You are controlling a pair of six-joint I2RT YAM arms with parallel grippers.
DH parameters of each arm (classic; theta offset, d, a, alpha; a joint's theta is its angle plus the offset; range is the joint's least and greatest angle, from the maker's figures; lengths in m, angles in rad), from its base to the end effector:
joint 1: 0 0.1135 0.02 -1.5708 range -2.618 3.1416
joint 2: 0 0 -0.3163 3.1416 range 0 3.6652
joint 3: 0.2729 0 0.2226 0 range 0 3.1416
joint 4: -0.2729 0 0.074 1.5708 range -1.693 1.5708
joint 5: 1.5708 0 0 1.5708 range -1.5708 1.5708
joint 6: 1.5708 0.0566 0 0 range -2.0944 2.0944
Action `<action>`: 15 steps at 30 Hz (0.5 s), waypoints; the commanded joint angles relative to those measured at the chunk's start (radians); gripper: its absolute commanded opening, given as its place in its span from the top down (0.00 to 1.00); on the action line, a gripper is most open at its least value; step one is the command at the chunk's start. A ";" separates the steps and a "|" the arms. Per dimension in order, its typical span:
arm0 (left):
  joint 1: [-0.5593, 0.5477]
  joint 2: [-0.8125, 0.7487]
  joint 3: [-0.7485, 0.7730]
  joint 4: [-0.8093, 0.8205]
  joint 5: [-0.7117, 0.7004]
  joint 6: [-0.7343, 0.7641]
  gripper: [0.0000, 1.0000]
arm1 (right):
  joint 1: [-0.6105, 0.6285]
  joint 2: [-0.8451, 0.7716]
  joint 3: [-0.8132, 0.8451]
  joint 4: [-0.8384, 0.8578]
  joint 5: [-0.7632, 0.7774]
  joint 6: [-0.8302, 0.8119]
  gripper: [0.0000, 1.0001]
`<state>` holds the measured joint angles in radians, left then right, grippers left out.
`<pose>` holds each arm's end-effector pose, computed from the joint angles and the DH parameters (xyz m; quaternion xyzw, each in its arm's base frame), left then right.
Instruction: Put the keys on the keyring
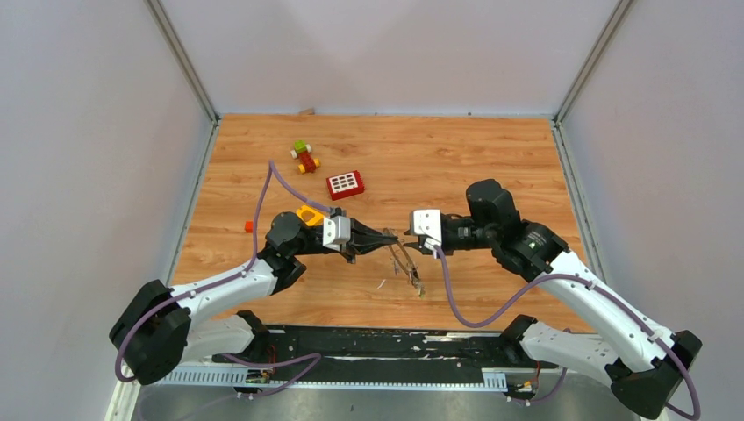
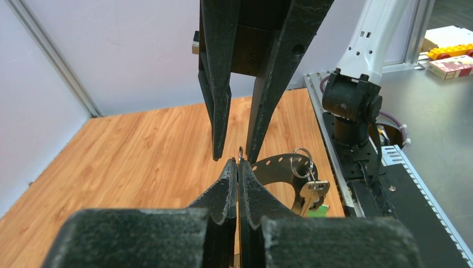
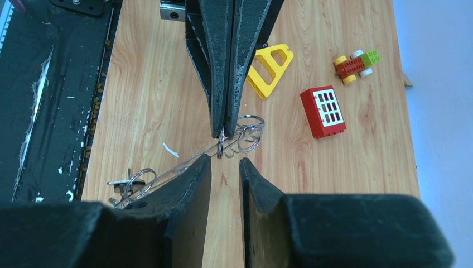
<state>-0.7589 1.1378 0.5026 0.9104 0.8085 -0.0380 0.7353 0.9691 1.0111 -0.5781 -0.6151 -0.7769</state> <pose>0.1200 -0.1703 0.3524 0.4892 0.4085 -0.5032 0.5836 0.0938 0.1289 0.3818 -0.6772 0.4999 0.2532 0.4767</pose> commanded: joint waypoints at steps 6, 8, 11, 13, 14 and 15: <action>-0.002 0.011 0.010 0.080 0.009 -0.025 1.00 | 0.001 -0.009 -0.018 0.061 -0.035 -0.017 0.74; -0.002 0.013 0.011 0.080 0.008 -0.025 1.00 | 0.002 -0.008 -0.017 0.064 -0.041 -0.011 0.74; -0.002 0.018 0.010 0.081 0.008 -0.024 1.00 | 0.002 -0.008 -0.013 0.069 -0.047 -0.004 0.74; -0.002 0.018 0.010 0.080 0.007 -0.022 1.00 | 0.002 -0.007 -0.010 0.069 -0.048 -0.003 0.74; -0.002 0.017 0.011 0.080 0.006 -0.023 1.00 | 0.002 -0.005 -0.010 0.068 -0.049 -0.003 0.74; -0.002 0.017 0.011 0.080 0.007 -0.023 1.00 | 0.003 -0.004 -0.011 0.067 -0.050 -0.004 0.74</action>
<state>-0.7589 1.1572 0.5026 0.9180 0.8108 -0.0483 0.7353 0.9688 0.9943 -0.5564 -0.6304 -0.7856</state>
